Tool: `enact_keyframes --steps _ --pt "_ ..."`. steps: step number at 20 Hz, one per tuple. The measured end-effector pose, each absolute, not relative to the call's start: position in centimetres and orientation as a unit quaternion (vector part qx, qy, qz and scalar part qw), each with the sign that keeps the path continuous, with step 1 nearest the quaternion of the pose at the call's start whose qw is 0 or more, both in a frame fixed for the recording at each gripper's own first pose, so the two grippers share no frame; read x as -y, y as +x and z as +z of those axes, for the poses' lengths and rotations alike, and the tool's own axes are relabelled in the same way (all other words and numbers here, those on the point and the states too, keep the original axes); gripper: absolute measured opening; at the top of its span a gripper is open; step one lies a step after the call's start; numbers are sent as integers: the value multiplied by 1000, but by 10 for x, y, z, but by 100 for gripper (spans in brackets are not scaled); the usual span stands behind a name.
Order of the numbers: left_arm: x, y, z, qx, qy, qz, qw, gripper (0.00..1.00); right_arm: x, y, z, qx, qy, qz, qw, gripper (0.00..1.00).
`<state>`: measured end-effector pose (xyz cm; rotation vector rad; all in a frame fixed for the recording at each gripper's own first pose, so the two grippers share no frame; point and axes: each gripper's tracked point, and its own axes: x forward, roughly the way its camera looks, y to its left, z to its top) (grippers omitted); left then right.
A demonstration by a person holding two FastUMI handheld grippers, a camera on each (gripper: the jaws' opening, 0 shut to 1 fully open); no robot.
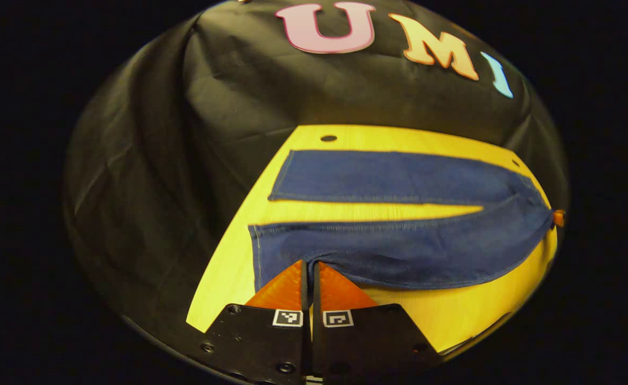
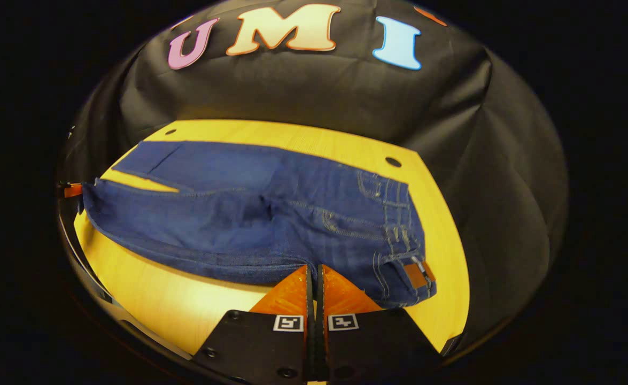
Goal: Grasp the waist and the cuffs of the jeans and fold them to make the two legs overlap; first hold the waist and fold one-third of the jeans toward the cuffs, then hold the cuffs and fold the remaining one-third in the same direction to finish folding.
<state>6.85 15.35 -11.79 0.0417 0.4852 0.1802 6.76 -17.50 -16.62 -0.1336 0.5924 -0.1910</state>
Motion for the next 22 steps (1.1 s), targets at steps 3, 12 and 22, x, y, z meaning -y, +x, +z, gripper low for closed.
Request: enact_keyframes --steps 3,12,22 --pt "-157 107 -72 -203 15 95 974 0 181 98 -135 -259 -55 -114 958 2" --pt "-168 248 -46 -193 46 111 974 1 193 251 -92 -214 -75 -118 967 2" --pt "-151 339 -96 -210 17 81 974 0 204 335 -187 -282 -72 -104 951 2"
